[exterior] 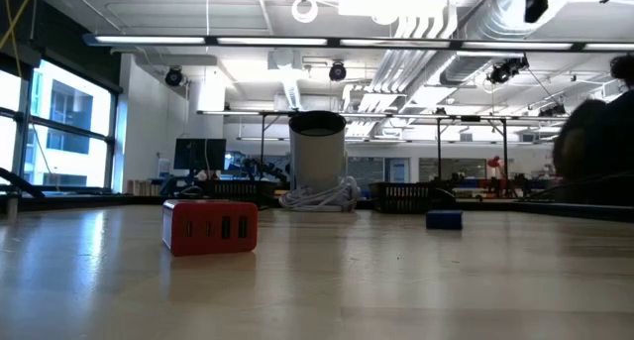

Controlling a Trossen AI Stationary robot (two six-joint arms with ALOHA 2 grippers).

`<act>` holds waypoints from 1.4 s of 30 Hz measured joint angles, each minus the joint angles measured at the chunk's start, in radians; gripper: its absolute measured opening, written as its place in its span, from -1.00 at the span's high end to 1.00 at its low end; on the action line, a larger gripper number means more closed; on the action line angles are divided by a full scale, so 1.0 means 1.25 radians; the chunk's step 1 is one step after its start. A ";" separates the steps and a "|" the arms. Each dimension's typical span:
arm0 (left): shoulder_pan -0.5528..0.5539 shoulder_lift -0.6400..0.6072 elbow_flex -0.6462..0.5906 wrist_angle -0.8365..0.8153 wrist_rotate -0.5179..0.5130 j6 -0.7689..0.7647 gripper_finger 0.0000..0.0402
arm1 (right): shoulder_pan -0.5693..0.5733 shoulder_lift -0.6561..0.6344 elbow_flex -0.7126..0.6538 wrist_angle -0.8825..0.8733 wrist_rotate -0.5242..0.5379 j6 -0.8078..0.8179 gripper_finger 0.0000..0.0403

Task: Pick & Place Office items
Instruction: Put the red charger adapter into the right black basket

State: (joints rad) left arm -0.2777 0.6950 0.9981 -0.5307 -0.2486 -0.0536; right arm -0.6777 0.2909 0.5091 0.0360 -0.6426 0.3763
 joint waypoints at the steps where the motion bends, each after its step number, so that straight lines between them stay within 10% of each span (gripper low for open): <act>1: -0.006 -0.009 -0.020 0.020 0.000 0.000 0.19 | 0.010 -0.035 0.001 -0.035 0.006 0.003 0.26; 9: -0.044 -0.021 -0.168 0.168 -0.004 0.034 0.19 | 0.096 -0.111 0.000 -0.359 0.113 -0.099 0.26; 24: -0.049 -0.229 -0.195 0.107 -0.088 0.003 0.19 | 0.192 -0.226 0.027 -0.376 0.124 -0.150 0.26; 34: -0.053 -0.310 -0.299 0.108 -0.095 -0.017 0.19 | 0.192 -0.226 -0.048 -0.262 0.061 -0.105 0.26; 42: -0.053 -0.369 -0.357 0.179 -0.095 -0.021 0.19 | 0.192 -0.227 -0.299 0.109 0.051 0.005 0.26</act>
State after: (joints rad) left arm -0.3435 0.2333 0.5523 -0.3071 -0.3677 -0.0796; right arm -0.4381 0.0074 0.1351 0.1725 -0.5791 0.3828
